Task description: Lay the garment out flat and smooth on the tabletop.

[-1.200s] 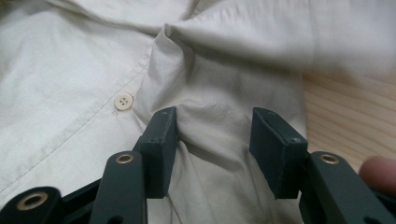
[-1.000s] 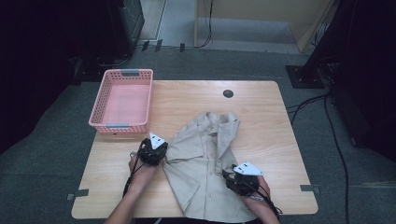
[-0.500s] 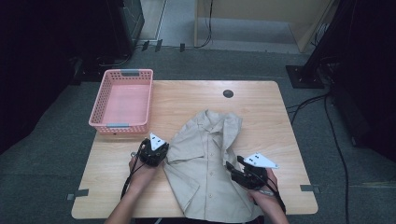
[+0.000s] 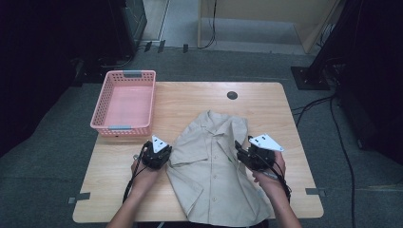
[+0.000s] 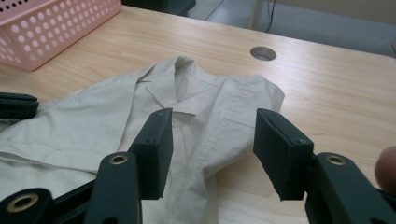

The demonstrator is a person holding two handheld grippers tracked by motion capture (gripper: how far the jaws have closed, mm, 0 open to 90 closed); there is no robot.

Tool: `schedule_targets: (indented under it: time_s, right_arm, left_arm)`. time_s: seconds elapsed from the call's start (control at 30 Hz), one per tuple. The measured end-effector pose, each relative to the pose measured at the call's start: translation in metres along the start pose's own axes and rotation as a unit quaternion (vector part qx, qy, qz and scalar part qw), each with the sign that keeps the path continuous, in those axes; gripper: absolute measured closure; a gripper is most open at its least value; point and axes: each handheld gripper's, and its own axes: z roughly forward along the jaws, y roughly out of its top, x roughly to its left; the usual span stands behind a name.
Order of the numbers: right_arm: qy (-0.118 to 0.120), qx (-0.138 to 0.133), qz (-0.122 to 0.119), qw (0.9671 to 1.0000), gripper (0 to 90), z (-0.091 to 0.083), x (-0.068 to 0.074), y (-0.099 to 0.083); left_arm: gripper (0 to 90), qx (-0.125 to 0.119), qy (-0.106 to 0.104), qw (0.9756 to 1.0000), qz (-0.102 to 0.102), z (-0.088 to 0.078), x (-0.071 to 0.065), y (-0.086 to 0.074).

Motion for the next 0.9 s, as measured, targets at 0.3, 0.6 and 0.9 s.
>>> schedule_targets:
  time_s: [0.3,0.6,0.9]
  right_arm:
    - [0.077,0.013,-0.029,0.9965,53.8,0.010,0.021,-0.007]
    - [0.081,0.068,-0.030,0.9939,54.3,0.044,0.022,-0.023]
    - [0.032,0.094,-0.013,0.9950,52.9,0.056,-0.011,-0.039]
  left_arm:
    - [83.1,0.001,-0.001,1.0000,0.000,0.000,0.000,0.000]
    - [82.9,0.000,-0.004,1.0000,-0.003,0.000,0.001,0.000]
    - [82.6,0.001,-0.005,1.0000,-0.005,0.000,0.002,0.000]
